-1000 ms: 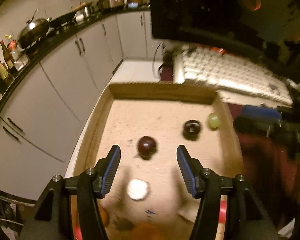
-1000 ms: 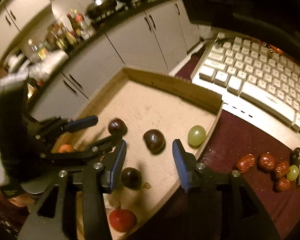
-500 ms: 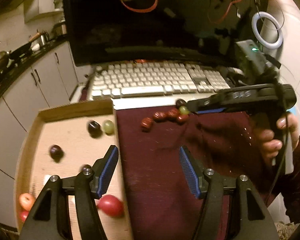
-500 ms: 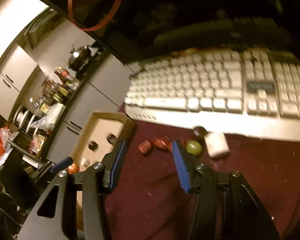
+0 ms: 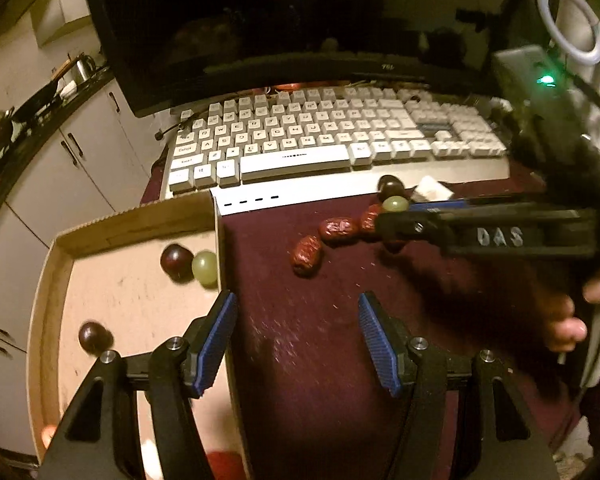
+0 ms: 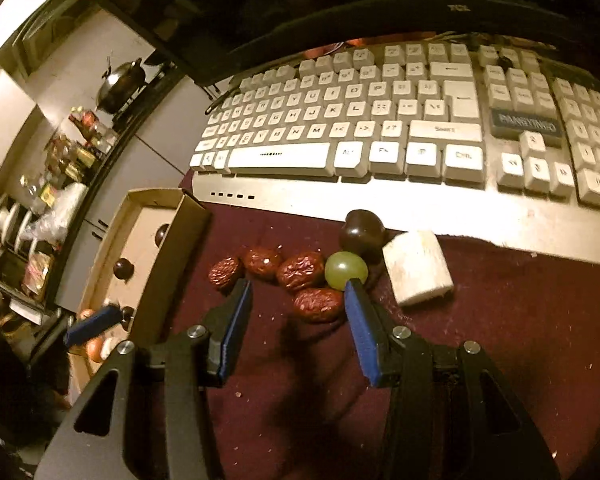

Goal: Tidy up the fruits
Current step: 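Move both tools back over the red dates on the cloth, then grasp a red date with left tool while right tool grasps another date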

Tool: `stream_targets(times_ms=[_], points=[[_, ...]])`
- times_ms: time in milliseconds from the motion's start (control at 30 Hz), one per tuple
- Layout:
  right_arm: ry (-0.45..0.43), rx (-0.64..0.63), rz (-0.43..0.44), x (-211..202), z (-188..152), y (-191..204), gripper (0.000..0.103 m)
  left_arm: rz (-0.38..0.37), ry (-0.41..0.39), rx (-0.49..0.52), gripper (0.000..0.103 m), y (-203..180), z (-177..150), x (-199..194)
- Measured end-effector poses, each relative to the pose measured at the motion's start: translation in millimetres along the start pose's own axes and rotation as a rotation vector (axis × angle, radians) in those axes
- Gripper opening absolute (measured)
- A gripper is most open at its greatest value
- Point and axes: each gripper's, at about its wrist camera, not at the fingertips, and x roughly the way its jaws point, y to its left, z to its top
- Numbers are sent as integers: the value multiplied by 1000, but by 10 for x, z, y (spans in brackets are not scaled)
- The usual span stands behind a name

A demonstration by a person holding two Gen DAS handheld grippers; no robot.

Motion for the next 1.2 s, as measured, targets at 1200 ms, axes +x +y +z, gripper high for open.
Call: stream_targets(times_ms=[1200], points=[[-94,-52,-44,-195,6,-112,34,7,108,89,27,-162,278,611]])
